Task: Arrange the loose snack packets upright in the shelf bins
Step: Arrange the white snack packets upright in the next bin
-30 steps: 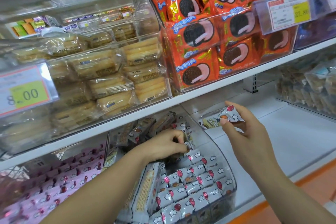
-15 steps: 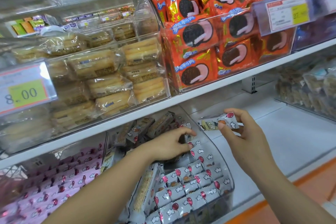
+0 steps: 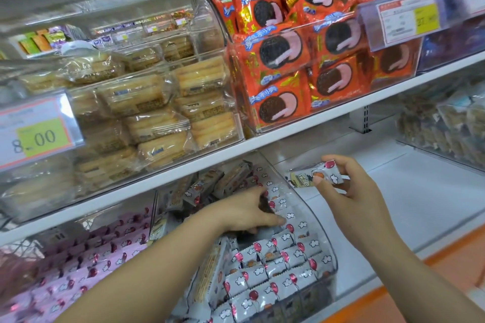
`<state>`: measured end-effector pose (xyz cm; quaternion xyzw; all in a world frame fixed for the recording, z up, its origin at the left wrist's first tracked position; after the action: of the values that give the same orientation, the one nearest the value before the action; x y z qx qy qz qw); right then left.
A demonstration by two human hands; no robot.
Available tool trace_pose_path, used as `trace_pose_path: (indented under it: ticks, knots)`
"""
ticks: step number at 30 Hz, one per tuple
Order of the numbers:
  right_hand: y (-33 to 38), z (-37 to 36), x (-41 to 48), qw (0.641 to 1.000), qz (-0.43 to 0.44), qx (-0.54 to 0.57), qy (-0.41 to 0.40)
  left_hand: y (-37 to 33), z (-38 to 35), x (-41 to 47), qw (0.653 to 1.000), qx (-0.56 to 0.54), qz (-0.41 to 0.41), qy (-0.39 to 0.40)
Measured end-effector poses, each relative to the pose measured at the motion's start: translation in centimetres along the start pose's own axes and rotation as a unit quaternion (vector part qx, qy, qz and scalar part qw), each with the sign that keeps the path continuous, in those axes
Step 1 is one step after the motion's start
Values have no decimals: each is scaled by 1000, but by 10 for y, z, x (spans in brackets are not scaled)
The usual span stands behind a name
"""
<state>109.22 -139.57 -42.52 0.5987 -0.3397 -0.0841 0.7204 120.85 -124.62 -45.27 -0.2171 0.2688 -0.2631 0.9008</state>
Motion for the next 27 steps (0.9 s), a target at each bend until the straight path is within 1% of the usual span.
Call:
trace_pose_path:
  ticks: [7,9,12,14,16,18,22,24,27]
  knots:
    - [-3,0,1,1000,-5,4,-1,-2,-14,20,999,26,36,-10]
    - [-3,-1,1,1000,-8,-3,-3,-2,-13,21,997,61,40,-15]
    - [4,-1,-2,1000,2,-18,-24,-7,-5,14,991,133,27,-22]
    - [10,2,-6,999,17,-15,-39,-10,6,2,991,132,10,-37]
    - [16,2,-10,999,33,-5,-35,-11,20,-12,993,100,-11,-68]
    - [21,-2,-14,999,40,7,-7,-11,31,-32,991,62,-42,-114]
    - [33,-23,-24,995,24,46,82,-16,40,-79,971,19,-123,-205]
    - [42,-36,-30,991,23,57,119,-13,39,-97,965,11,-137,-224]
    - [53,-52,-40,986,26,60,150,0,38,-121,959,-28,-132,-248]
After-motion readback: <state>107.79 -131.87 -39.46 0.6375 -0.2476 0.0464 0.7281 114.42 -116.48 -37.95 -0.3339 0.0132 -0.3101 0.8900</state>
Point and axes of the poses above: each hand's wrist, its own x-axis towards the middle knuckle, its own z-axis out of the back of the hand, y = z × x, the point moved 6 cm from there along x, towards the middle knuckle
